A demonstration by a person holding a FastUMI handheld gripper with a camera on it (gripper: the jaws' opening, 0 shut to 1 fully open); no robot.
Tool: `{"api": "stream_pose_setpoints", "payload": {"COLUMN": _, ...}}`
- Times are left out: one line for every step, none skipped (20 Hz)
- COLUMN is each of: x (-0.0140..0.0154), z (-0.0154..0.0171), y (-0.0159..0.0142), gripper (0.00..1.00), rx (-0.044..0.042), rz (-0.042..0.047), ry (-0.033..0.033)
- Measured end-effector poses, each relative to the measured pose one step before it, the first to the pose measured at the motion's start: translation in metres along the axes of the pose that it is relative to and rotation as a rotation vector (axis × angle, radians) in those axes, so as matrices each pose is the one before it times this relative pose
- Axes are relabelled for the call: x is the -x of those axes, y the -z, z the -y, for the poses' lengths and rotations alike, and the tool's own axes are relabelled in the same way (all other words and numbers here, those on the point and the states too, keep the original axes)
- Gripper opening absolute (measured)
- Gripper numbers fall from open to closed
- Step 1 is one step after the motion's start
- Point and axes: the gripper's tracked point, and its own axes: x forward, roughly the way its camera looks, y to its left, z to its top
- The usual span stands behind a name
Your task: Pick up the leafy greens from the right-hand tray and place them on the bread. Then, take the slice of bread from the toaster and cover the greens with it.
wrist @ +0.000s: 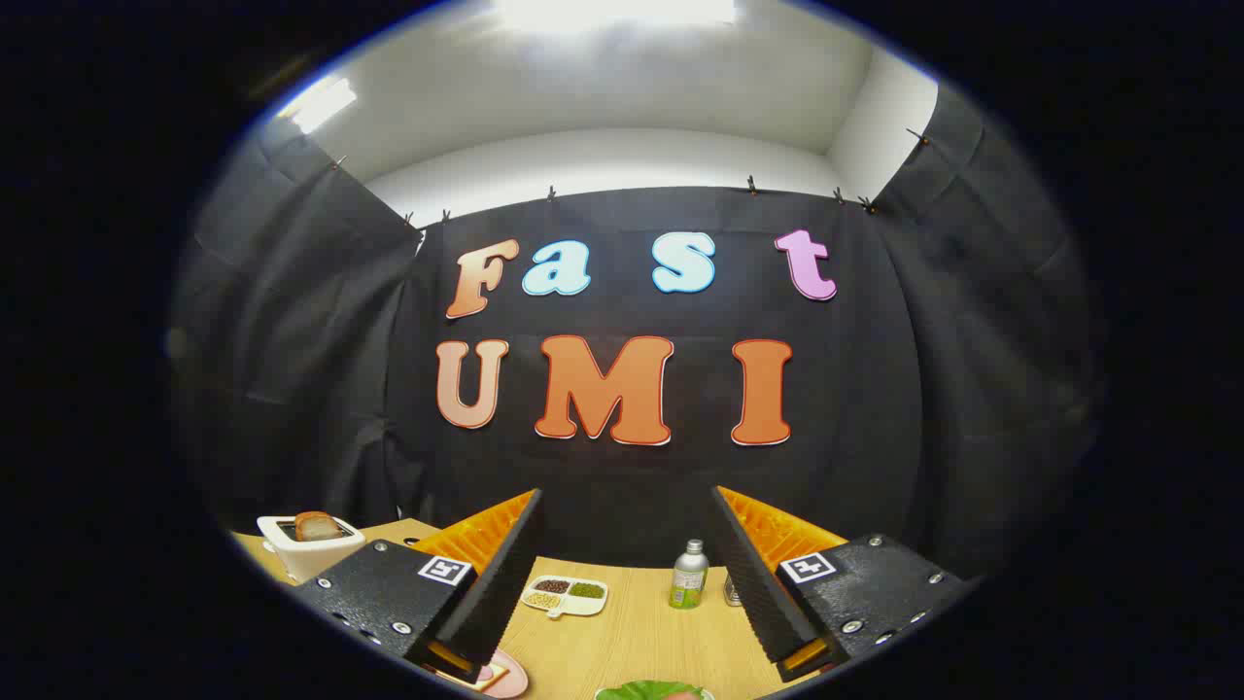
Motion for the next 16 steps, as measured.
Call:
{"api": "stream_pose_setpoints", "payload": {"x": 0.00565, "z": -0.00188, "y": -0.00236, "gripper": 0.99, "rx": 0.00246, "rz": 0.00251, "ry": -0.00591}}
{"api": "stream_pose_setpoints", "payload": {"x": 0.00473, "z": -0.00037, "y": -0.00242, "gripper": 0.99, "rx": 0.00364, "rz": 0.00902, "ry": -0.00268}}
{"api": "stream_pose_setpoints", "payload": {"x": 0.00460, "z": -0.00021, "y": -0.00134, "gripper": 0.99, "rx": -0.00224, "rz": 0.00598, "ry": 0.00211}}
{"api": "stream_pose_setpoints", "payload": {"x": 0.00351, "z": -0.00038, "y": -0.00061, "gripper": 0.99, "rx": -0.00982, "rz": -0.00089, "ry": 0.00270}}
{"api": "stream_pose_setpoints", "payload": {"x": 0.00165, "z": -0.00182, "y": 0.00190, "gripper": 0.99, "rx": -0.01537, "rz": -0.00599, "ry": -0.00187}}
{"api": "stream_pose_setpoints", "payload": {"x": 0.00186, "z": -0.00226, "y": 0.00063, "gripper": 0.99, "rx": -0.01960, "rz": -0.00760, "ry": -0.00462}}
{"api": "stream_pose_setpoints", "payload": {"x": 0.00238, "z": -0.00384, "y": -0.00056, "gripper": 0.99, "rx": -0.01740, "rz": -0.00415, "ry": -0.00964}}
{"api": "stream_pose_setpoints", "payload": {"x": 0.00187, "z": -0.00253, "y": -0.00051, "gripper": 0.99, "rx": -0.01290, "rz": -0.00098, "ry": -0.00781}}
{"api": "stream_pose_setpoints", "payload": {"x": -0.00061, "z": -0.00314, "y": -0.00092, "gripper": 0.99, "rx": -0.00023, "rz": 0.00437, "ry": -0.01446}}
{"api": "stream_pose_setpoints", "payload": {"x": -0.00015, "z": -0.00240, "y": -0.00247, "gripper": 0.99, "rx": 0.00543, "rz": 0.01115, "ry": -0.00800}}
{"api": "stream_pose_setpoints", "payload": {"x": -0.00152, "z": 0.00168, "y": -0.00088, "gripper": 0.99, "rx": 0.00480, "rz": 0.00776, "ry": 0.00549}}
{"api": "stream_pose_setpoints", "payload": {"x": -0.00210, "z": 0.00157, "y": 0.00133, "gripper": 0.99, "rx": 0.00290, "rz": -0.00001, "ry": 0.00771}}
{"api": "stream_pose_setpoints", "payload": {"x": -0.00131, "z": -0.00227, "y": 0.00333, "gripper": 0.99, "rx": 0.00268, "rz": -0.00363, "ry": -0.00103}}
{"api": "stream_pose_setpoints", "payload": {"x": -0.00194, "z": -0.00124, "y": 0.00287, "gripper": 0.99, "rx": 0.00055, "rz": -0.00671, "ry": -0.00327}}
{"api": "stream_pose_setpoints", "payload": {"x": -0.00062, "z": -0.00135, "y": 0.00245, "gripper": 0.99, "rx": 0.00100, "rz": -0.00780, "ry": -0.00585}}
{"api": "stream_pose_setpoints", "payload": {"x": -0.00155, "z": 0.00015, "y": 0.00367, "gripper": 0.99, "rx": -0.00291, "rz": -0.00733, "ry": -0.00188}}
